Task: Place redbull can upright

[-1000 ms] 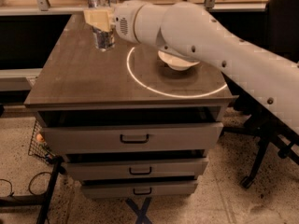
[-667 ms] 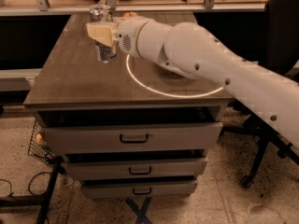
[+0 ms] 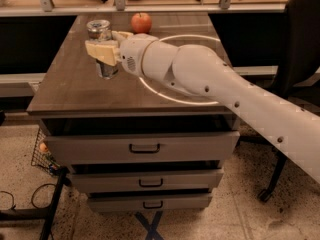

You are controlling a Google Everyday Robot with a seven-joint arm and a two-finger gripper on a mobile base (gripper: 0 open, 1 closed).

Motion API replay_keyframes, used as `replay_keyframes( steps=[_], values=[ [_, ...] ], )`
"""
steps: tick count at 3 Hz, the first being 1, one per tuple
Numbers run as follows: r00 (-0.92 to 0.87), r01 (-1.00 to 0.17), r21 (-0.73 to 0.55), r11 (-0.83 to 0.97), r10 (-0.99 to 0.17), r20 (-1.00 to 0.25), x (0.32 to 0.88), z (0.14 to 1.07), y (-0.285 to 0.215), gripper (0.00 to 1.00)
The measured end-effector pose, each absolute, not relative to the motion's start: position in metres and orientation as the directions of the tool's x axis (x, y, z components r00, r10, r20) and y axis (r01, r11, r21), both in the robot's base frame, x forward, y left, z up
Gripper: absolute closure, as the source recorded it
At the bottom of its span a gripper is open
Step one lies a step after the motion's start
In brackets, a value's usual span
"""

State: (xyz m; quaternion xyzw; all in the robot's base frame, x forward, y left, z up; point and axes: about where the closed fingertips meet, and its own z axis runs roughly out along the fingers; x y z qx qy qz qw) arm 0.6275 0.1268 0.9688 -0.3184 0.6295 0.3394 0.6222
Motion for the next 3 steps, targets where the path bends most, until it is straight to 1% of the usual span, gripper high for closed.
replay_keyframes(
  steps=[1, 2, 3],
  values=[
    [-0.005, -0.844, 0.002, 0.536, -0.005, -1.0, 0.631, 0.957, 0.145, 1.0],
    [-0.004, -0.844, -0.028, 0.535, -0.059, -0.998, 0.645, 0.934, 0.158, 1.0],
    [-0.006, -0.837, -0.04, 0.546, -0.082, -0.997, 0.657, 0.918, 0.161, 1.0]
  ],
)
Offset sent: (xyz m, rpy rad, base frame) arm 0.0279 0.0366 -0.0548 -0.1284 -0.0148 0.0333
